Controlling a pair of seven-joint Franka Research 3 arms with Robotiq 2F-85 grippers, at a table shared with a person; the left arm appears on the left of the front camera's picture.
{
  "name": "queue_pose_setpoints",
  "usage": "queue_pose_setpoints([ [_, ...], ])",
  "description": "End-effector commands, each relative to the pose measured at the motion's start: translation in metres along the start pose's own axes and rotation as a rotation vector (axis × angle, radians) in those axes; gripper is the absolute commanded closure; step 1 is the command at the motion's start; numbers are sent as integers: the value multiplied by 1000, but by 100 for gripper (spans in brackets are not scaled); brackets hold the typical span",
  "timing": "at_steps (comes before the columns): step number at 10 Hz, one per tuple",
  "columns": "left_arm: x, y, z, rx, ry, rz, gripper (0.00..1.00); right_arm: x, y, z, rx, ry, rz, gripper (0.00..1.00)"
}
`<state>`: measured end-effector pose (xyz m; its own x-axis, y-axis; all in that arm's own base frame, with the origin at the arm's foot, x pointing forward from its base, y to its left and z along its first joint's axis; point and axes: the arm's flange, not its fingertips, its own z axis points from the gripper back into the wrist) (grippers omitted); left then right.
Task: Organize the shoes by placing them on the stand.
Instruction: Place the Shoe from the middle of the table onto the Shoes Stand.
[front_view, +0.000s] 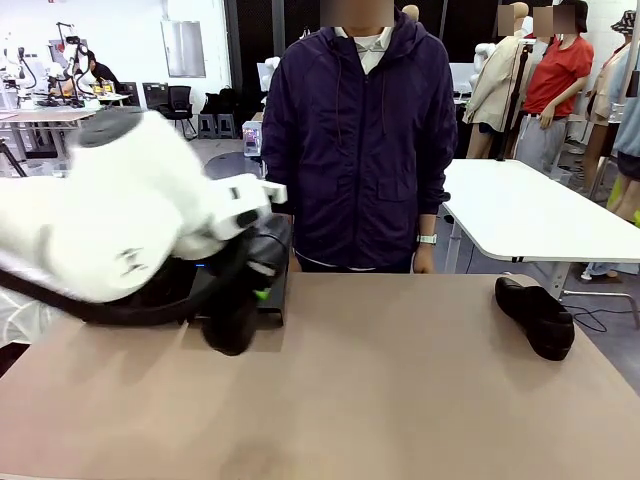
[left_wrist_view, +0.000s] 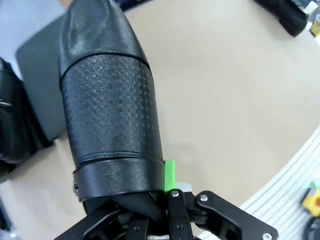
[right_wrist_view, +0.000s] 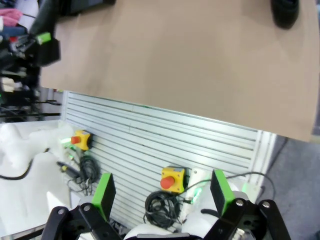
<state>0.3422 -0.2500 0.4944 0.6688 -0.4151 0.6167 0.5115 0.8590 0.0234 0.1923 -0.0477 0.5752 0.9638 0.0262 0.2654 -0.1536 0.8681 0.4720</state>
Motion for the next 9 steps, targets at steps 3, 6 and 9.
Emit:
queue_pose_setpoints([
  [3,-26,25,11,7,-44,-72,100,2,2,4,17,0,22,0],
  [6,-26,25,11,7,-44,-72,100,2,2,4,17,0,22,0],
  [9,-20,35,4,-58,-63,-112,100,2,2,4,17,0,22,0],
])
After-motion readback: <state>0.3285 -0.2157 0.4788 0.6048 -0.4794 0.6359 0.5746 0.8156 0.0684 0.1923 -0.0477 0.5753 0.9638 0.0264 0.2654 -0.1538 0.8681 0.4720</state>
